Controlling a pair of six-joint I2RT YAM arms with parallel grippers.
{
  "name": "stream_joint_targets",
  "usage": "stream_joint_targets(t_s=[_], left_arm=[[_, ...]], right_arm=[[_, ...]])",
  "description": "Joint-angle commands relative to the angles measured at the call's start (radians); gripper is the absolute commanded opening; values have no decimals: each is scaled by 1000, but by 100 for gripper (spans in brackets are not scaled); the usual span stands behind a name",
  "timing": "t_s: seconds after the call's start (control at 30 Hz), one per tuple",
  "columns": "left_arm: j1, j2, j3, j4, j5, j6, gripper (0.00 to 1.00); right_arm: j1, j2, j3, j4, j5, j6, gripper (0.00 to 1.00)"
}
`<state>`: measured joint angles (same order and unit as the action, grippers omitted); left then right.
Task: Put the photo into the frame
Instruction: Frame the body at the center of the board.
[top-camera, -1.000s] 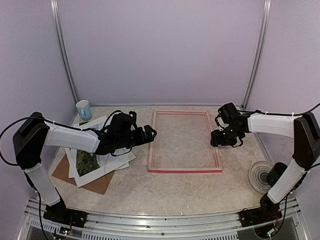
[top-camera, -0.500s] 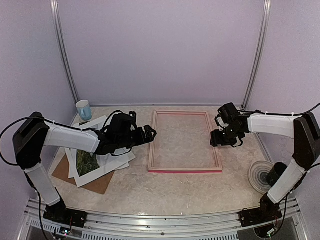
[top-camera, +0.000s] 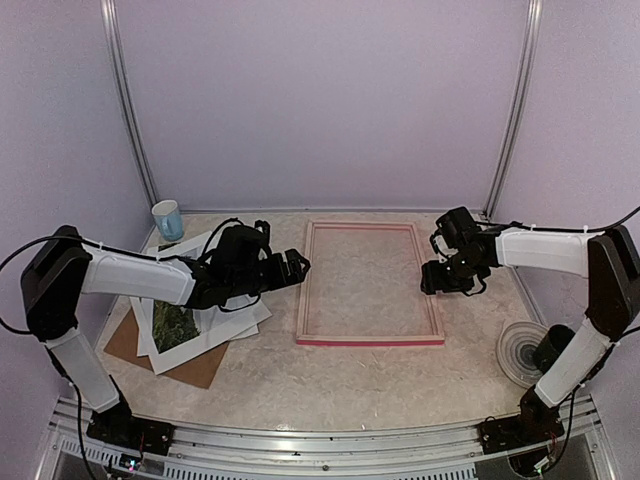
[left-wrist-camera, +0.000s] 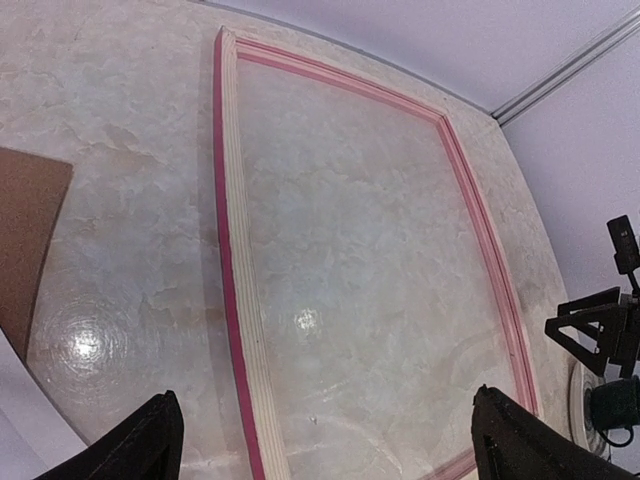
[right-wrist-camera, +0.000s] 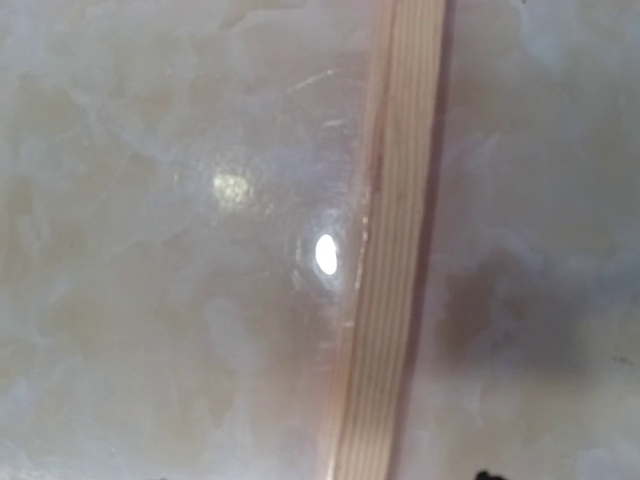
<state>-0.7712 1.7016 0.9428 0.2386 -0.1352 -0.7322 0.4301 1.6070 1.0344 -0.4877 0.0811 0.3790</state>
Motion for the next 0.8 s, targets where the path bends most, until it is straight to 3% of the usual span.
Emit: stream_joint_targets(t_s=[0.0, 0.3, 0.77], left_arm=[[8, -60, -11, -34, -43, 29, 99], [11, -72, -3, -34, -48, 47, 99], [12, 45, 78, -43, -24, 46, 99]], right_arm=[[9, -37, -6, 14, -7, -4, 65], [-1, -43, 11, 5, -25, -2, 66], [-28, -75, 2, 3, -47, -1, 65]])
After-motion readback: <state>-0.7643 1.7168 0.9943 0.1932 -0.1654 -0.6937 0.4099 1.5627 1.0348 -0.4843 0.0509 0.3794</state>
